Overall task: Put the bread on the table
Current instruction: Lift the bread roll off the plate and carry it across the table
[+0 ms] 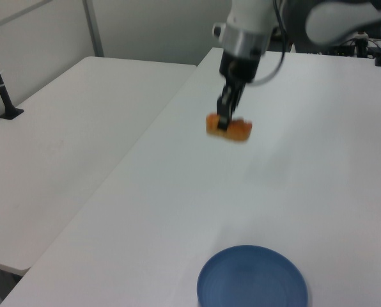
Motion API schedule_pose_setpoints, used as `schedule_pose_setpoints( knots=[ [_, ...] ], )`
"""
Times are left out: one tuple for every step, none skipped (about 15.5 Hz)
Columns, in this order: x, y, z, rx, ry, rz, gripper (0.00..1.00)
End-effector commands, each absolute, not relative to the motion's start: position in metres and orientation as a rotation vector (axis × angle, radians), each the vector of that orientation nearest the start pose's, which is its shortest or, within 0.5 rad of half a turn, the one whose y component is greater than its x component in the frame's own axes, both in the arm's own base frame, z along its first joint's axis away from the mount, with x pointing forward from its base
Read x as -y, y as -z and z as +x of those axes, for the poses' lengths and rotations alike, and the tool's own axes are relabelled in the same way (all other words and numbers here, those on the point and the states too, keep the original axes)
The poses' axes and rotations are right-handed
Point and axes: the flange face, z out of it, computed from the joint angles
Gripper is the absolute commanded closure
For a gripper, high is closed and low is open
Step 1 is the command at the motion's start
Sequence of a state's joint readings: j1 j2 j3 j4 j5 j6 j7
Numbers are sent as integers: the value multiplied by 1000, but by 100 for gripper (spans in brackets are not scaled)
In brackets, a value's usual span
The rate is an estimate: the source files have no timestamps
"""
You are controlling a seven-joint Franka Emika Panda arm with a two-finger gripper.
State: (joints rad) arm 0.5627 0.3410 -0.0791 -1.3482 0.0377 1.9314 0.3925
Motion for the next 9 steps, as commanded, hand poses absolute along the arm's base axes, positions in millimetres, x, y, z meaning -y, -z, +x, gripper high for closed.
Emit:
schedule_pose_setpoints(
  knots=[
    [-220,-569,630,145,275,-3002,100],
    [-188,-566,641,130,277,-3011,100],
    [-159,-563,650,122,279,-3016,100],
    [-130,-557,659,116,277,-3023,100],
    [-103,-552,665,109,274,-3028,100],
    [-76,-544,669,107,261,-3030,100],
    [-54,-536,672,120,246,-3033,100],
    [-35,-529,673,130,230,-3033,100],
    [-17,-511,675,135,190,-3040,99]
  ],
)
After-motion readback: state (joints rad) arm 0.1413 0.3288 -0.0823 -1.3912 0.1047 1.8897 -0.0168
